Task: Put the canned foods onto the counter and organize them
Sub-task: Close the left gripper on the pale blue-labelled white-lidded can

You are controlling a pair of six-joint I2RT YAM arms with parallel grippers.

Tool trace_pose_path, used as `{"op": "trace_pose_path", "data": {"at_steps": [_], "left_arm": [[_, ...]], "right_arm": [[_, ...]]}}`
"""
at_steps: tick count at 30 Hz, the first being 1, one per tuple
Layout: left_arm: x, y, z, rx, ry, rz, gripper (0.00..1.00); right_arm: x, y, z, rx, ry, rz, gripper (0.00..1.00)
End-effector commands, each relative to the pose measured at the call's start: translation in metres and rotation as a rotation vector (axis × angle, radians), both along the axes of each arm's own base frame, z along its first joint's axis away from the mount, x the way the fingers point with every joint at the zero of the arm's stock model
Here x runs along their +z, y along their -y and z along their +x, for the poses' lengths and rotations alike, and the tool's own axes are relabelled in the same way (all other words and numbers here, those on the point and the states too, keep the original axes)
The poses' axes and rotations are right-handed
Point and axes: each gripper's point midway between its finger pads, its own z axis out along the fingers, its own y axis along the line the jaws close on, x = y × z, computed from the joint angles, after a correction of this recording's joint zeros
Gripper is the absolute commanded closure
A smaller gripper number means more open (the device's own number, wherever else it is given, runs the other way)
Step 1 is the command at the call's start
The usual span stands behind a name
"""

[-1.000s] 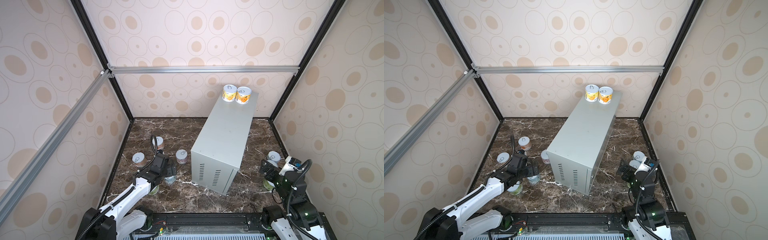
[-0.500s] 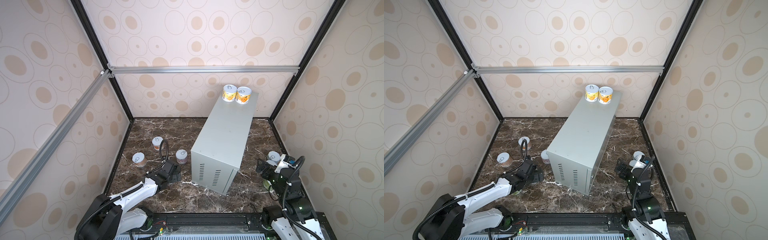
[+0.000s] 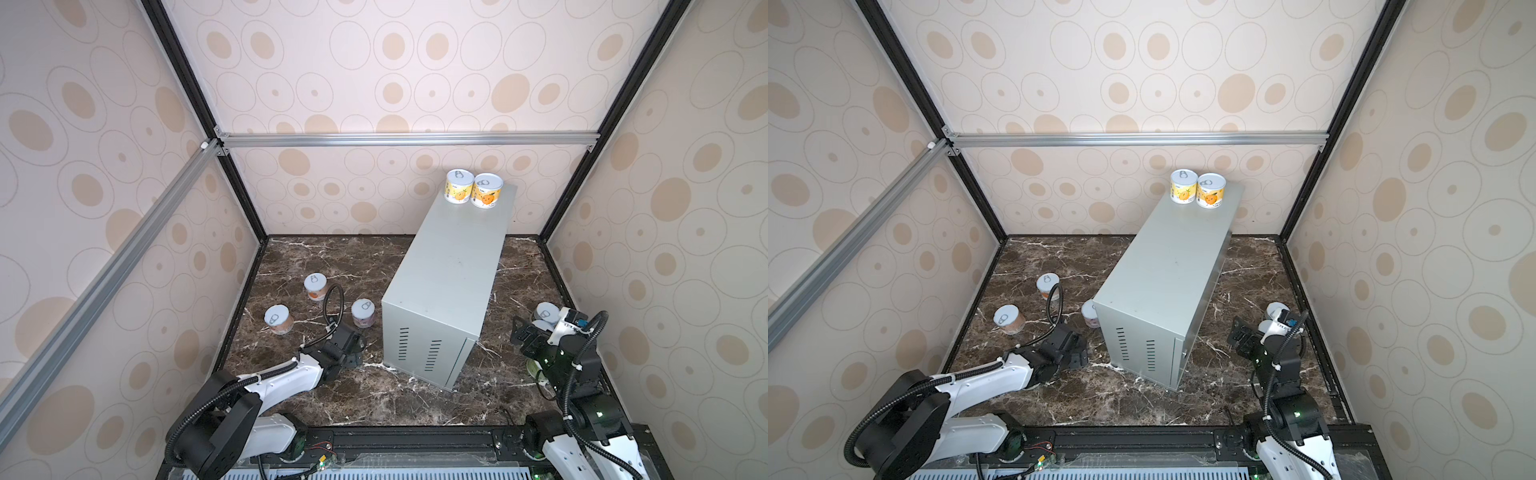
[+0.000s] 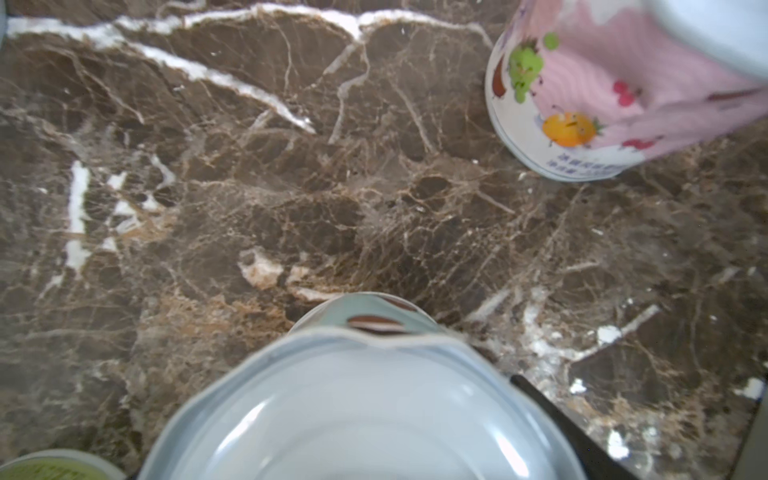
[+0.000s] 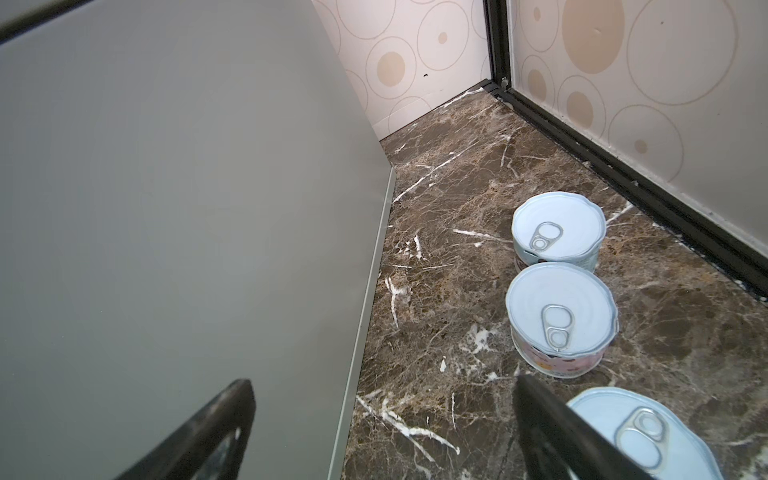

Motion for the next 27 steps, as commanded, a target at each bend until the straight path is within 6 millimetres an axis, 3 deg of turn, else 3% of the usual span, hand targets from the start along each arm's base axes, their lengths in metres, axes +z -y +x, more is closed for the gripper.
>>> {"op": "trace_pose_path", "data": {"at_steps": [1, 6, 10, 27], "left_arm": [[0.005, 0.004, 0.005, 0.016, 0.03, -0.02, 0.15], [0.012, 0.006, 0.006, 0.012, 0.052, -0.034, 0.29], [0.022, 0.006, 0.008, 0.01, 0.078, -0.048, 0.34], [0.105, 0.009, 0.009, -0.042, 0.245, -0.135, 0.35]], "right_arm": [[-0.001, -0.002, 0.002, 0.012, 0.001, -0.008, 0.01], [-0.001, -0.003, 0.002, 0.018, -0.005, -0.007, 0.01], [0.001, -0.008, 0.0, 0.039, -0.013, 0.018, 0.01], [0.044, -0.029, -0.008, 0.141, 0.033, 0.119, 0.01]]}}
